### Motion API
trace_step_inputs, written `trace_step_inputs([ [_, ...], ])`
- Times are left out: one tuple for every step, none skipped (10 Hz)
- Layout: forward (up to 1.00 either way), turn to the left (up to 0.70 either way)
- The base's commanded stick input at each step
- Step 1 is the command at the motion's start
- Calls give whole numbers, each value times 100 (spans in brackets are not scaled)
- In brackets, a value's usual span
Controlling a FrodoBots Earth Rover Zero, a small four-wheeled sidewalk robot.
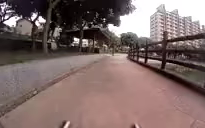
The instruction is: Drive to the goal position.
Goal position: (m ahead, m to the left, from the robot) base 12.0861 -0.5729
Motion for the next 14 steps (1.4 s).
trace_step_inputs([
  [100,0],
  [100,0],
  [100,0],
  [100,0],
  [100,0],
  [100,-21],
  [100,-40],
  [100,-40],
  [100,-32],
  [100,-7],
  [100,0],
  [100,0],
  [100,0],
  [100,0],
])
